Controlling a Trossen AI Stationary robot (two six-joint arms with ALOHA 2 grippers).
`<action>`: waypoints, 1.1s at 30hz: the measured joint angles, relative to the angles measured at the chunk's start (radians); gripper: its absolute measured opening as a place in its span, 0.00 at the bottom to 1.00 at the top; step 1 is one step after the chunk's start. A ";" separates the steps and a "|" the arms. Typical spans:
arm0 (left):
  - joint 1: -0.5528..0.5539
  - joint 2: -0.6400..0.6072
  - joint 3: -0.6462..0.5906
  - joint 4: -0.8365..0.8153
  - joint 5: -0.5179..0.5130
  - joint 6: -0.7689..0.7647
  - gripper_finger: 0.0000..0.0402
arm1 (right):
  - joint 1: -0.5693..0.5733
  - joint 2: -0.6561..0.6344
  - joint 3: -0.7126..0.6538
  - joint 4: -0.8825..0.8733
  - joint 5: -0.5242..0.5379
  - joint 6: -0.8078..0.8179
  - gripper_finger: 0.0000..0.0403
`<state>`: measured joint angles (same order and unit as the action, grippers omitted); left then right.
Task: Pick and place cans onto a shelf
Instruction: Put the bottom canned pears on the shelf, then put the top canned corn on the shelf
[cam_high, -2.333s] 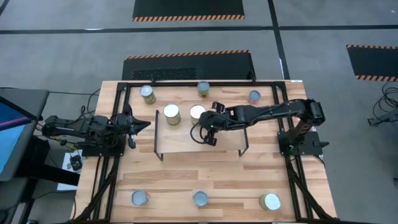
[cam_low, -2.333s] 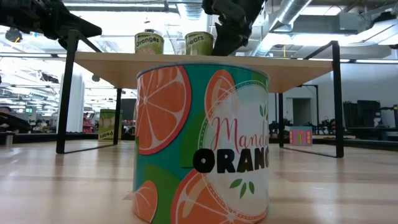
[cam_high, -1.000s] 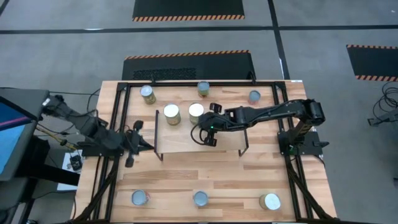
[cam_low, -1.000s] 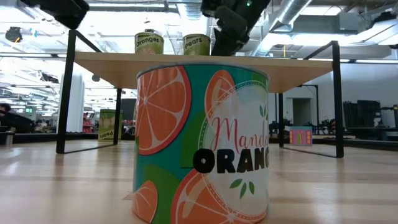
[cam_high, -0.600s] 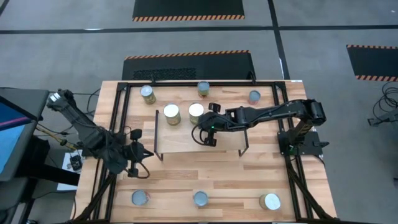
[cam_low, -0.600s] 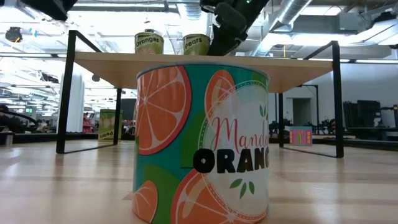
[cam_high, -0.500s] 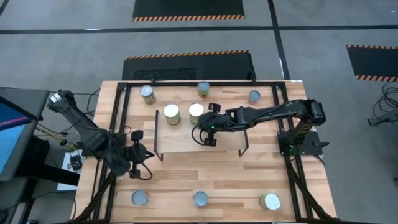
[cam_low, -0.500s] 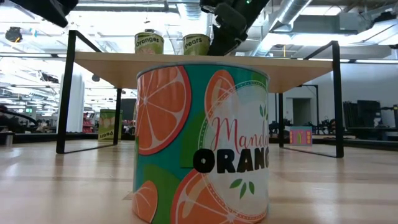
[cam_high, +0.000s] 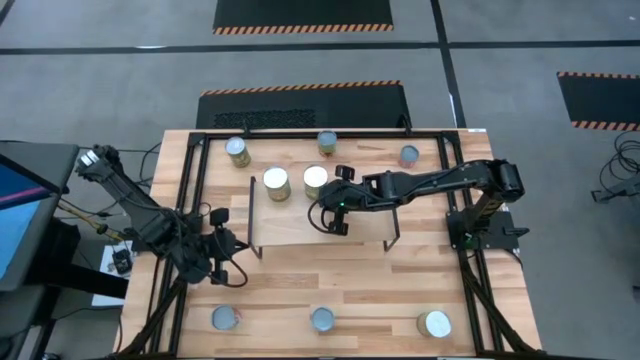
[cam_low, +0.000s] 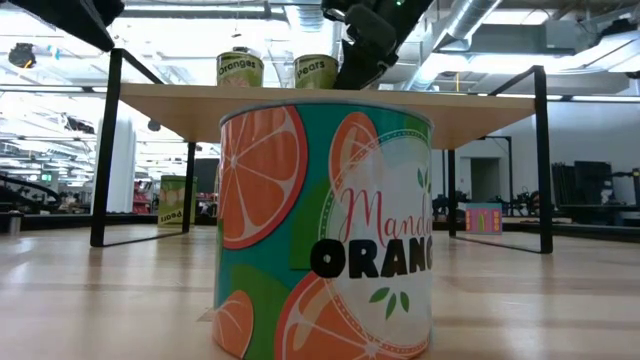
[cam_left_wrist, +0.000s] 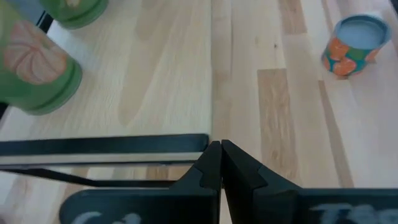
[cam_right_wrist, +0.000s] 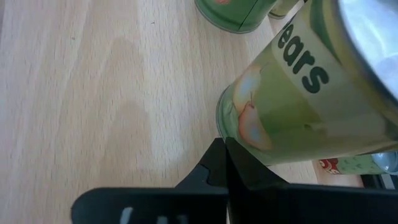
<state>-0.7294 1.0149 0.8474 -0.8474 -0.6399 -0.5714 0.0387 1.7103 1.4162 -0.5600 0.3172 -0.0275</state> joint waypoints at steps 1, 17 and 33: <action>0.002 0.000 0.000 -0.007 0.000 -0.005 0.00 | 0.000 0.000 0.000 0.000 0.000 0.000 0.01; 0.015 -0.001 0.000 -0.040 -0.028 -0.017 0.00 | 0.001 0.000 0.000 -0.001 -0.003 0.001 0.02; 0.001 -0.037 0.000 -0.065 -0.035 -0.063 0.00 | 0.024 -0.001 0.000 -0.008 -0.002 -0.003 0.02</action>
<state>-0.7285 0.9780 0.8471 -0.9121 -0.6747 -0.6342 0.0630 1.7097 1.4166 -0.5678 0.3147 -0.0303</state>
